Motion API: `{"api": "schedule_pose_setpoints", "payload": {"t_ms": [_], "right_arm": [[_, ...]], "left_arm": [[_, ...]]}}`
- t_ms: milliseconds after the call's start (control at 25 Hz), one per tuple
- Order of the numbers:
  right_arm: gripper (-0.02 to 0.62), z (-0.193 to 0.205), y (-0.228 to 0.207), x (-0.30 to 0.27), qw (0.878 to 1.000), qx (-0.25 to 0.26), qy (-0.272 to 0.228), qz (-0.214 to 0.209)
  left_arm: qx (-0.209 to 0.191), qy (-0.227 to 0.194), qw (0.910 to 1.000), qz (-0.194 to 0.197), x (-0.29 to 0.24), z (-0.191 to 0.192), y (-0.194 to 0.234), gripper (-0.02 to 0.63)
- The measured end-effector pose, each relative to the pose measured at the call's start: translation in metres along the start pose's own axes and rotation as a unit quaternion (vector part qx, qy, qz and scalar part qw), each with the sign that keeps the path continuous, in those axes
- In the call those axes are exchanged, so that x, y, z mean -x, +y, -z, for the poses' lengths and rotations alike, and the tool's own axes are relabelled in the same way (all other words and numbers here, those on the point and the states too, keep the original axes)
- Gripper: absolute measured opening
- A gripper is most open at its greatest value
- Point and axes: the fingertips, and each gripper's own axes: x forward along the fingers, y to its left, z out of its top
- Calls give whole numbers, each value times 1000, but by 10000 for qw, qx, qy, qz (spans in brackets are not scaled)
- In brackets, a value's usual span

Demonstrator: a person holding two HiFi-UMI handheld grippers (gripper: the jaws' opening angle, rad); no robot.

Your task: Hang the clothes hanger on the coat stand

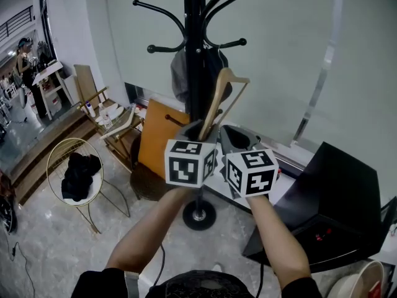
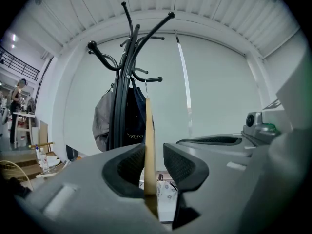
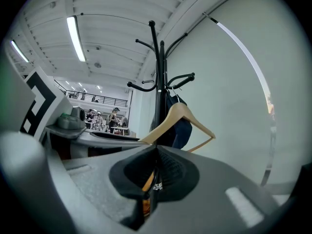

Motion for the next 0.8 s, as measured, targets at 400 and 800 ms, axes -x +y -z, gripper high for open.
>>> {"api": "schedule_pose_setpoints", "payload": {"t_ms": [400, 800], "right_arm": [[0, -1, 18, 13, 10000, 5, -11, 45], [0, -6, 43, 24, 10000, -42, -54, 48]], "left_arm": [[-14, -76, 10000, 3, 25, -3, 3, 98], [-14, -140, 9999, 43, 56, -5, 8, 98]]}}
